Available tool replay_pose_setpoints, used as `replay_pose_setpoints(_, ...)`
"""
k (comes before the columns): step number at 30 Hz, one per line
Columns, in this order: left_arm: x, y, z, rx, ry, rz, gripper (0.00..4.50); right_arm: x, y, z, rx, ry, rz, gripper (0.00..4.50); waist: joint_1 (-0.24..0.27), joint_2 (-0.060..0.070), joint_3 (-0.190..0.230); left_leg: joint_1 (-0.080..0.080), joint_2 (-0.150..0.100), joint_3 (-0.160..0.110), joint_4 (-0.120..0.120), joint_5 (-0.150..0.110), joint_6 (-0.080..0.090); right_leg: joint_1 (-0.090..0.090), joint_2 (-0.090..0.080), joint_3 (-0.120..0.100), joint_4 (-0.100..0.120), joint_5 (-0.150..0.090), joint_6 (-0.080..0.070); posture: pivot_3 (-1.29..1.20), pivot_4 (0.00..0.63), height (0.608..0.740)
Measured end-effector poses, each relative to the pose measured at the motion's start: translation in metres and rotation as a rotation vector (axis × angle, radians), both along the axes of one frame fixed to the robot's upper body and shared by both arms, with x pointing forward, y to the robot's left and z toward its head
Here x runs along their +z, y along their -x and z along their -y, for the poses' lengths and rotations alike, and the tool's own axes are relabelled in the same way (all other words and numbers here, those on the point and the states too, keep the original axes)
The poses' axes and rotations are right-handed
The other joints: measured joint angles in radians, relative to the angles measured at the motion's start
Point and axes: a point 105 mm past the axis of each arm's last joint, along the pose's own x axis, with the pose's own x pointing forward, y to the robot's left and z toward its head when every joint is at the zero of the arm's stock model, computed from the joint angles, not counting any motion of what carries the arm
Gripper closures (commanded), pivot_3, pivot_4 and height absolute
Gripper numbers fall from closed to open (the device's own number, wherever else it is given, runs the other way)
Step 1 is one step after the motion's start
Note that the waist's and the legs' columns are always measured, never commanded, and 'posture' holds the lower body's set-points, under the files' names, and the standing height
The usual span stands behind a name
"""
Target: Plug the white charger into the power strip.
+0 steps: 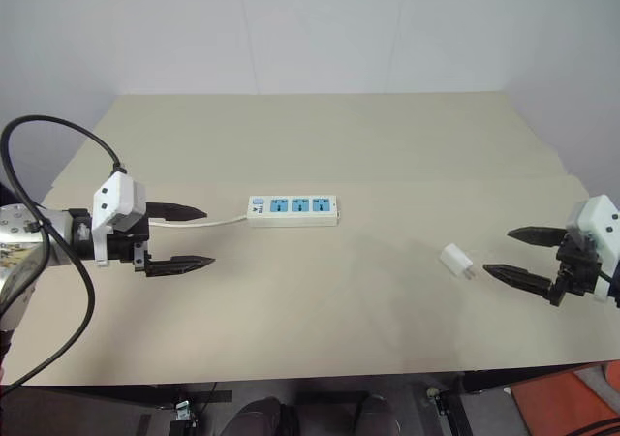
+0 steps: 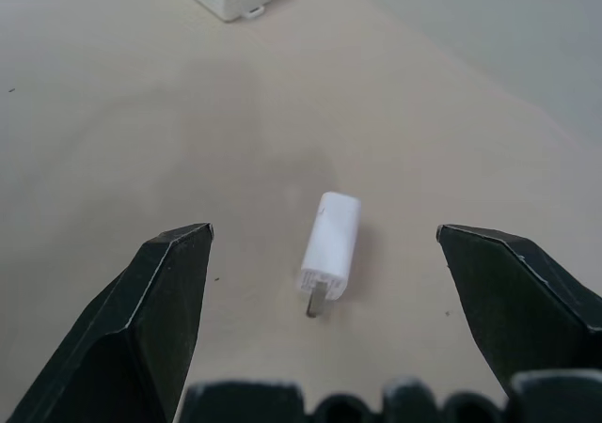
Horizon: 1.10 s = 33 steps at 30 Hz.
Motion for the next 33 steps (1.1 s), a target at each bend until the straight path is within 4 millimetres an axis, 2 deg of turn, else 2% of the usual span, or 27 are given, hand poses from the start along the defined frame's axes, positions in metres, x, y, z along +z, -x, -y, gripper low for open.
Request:
replay_pose_setpoints(6, -0.008, -0.005, 0.0, 0.0, 0.002, -0.008, 0.02, 0.006, 0.001, -0.006, 0.009, -0.006, 0.038, 0.0, 0.0, 0.0, 0.0, 0.001, 0.0, 0.0, 0.0, 0.0, 0.0, 0.001, 0.0, 0.0, 0.0, 0.0, 0.0, 0.0, 0.15, 0.74)
replay_pose_setpoints(9, -0.005, -0.015, -0.002, 0.017, -0.001, 0.024, 0.02, 0.013, -0.004, -0.017, 0.014, -0.064, 0.062, 0.0, 0.0, 0.0, 0.0, 0.001, 0.0, 0.0, 0.0, 0.0, 0.0, 0.0, 0.0, 0.0, 0.0, 0.0, 0.0, 0.0, 0.15, 0.74)
replay_pose_setpoints(12, 0.002, -0.028, -0.011, 0.049, -0.043, 0.089, 0.02, 0.03, -0.012, -0.037, 0.049, -0.086, 0.107, 0.0, -0.002, 0.0, 0.0, 0.001, 0.0, 0.0, 0.0, 0.0, 0.0, 0.0, 0.0, 0.0, 0.0, 0.0, -0.001, 0.0, 0.15, 0.74)
replay_pose_setpoints(15, 0.002, -0.047, -0.022, 0.098, -0.095, 0.134, 0.02, 0.039, -0.02, -0.063, 0.086, -0.107, 0.126, 0.0, -0.003, 0.0, 0.0, 0.001, 0.0, 0.001, 0.0, 0.0, 0.0, 0.0, 0.0, 0.0, 0.0, 0.0, -0.001, 0.0, 0.15, 0.74)
replay_pose_setpoints(18, 0.001, -0.063, -0.026, 0.112, -0.118, 0.156, 0.02, 0.04, -0.027, -0.09, 0.147, -0.128, 0.105, 0.0, -0.002, 0.0, 0.0, -0.001, -0.001, 0.001, 0.0, 0.0, 0.0, -0.002, 0.0, 0.0, 0.001, 0.001, -0.001, 0.0, 0.15, 0.74)
replay_pose_setpoints(25, -0.007, -0.105, -0.02, 0.111, -0.181, 0.176, 0.02, 0.039, -0.041, -0.145, 0.287, -0.102, 0.101, 0.0, 0.009, -0.001, 0.0, -0.006, -0.004, 0.001, 0.0, 0.0, 0.0, -0.002, 0.0, -0.004, 0.002, 0.001, 0.0, 0.0, 0.15, 0.74)
replay_pose_setpoints(28, -0.017, -0.118, -0.018, 0.114, -0.248, 0.155, 0.02, 0.04, -0.047, -0.151, 0.301, -0.097, 0.105, 0.0, 0.009, -0.003, 0.002, -0.008, -0.004, 0.003, 0.0, 0.0, 0.0, -0.003, 0.0, -0.005, 0.001, 0.001, 0.0, 0.0, 0.15, 0.74)
replay_pose_setpoints(33, -0.02, -0.131, -0.011, 0.101, -0.325, 0.128, 0.02, 0.038, -0.05, -0.154, 0.306, -0.102, 0.108, 0.0, 0.011, -0.005, 0.003, -0.008, -0.004, 0.004, 0.001, 0.0, 0.001, -0.003, 0.0, -0.007, 0.001, 0.001, 0.001, 0.0, 0.15, 0.74)
